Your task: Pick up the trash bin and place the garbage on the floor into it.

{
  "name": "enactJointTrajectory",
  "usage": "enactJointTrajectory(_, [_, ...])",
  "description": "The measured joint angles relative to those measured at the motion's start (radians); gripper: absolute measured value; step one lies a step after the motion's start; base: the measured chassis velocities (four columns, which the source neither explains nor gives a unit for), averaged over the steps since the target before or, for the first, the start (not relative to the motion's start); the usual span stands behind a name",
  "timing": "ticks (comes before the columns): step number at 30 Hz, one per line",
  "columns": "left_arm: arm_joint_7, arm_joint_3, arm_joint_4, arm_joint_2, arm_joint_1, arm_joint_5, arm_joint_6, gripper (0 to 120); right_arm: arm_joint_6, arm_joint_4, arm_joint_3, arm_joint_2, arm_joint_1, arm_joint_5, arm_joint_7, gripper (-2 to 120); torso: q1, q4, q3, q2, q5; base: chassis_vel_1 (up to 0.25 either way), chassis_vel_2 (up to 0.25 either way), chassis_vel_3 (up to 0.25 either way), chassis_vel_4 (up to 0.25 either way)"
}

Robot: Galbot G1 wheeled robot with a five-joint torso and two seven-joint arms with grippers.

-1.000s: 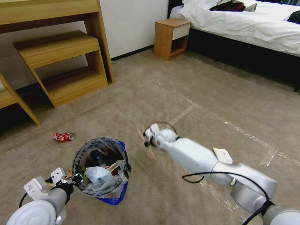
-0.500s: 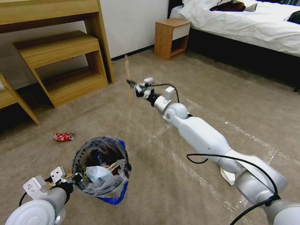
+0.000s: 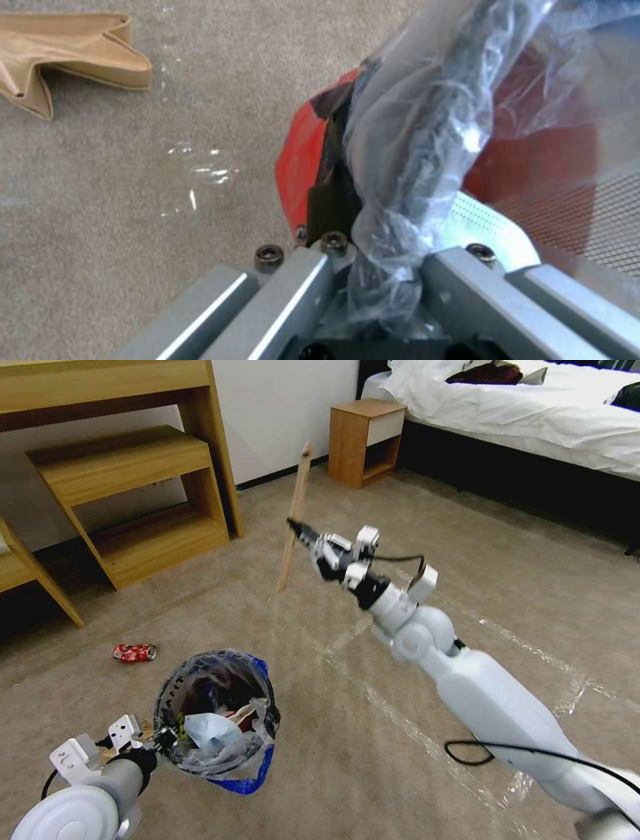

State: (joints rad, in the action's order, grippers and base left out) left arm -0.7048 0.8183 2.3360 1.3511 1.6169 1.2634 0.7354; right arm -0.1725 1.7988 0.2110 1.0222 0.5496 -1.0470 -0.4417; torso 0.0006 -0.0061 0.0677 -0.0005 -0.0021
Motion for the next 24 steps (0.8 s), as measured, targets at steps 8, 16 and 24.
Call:
enactJointTrajectory(8, [-0.002,0.000,0.001,0.000,0.000,-0.001,0.000,0,0.001,0.055,0.067,-0.017,0.072,0.014,-0.026,0,0.000,-0.0001,0.000,0.000,-0.0001,0.000,0.000,0.000,0.000])
enactJointTrajectory(16, [-0.002,-0.005,0.002,0.015,0.004,-0.013,0.000,0,-0.046,0.050,0.175,-0.008,0.111,0.067,-0.049,0,0.000,-0.0001,0.000,0.000,-0.0002,0.000,0.000,0.000,0.000])
enactJointTrajectory(24, [-0.001,-0.005,0.011,0.034,0.014,-0.026,0.000,0,-0.073,0.004,0.253,0.043,0.123,0.125,-0.050,0,0.000,0.0000,0.000,0.000,-0.0002,0.000,0.000,0.000,0.000])
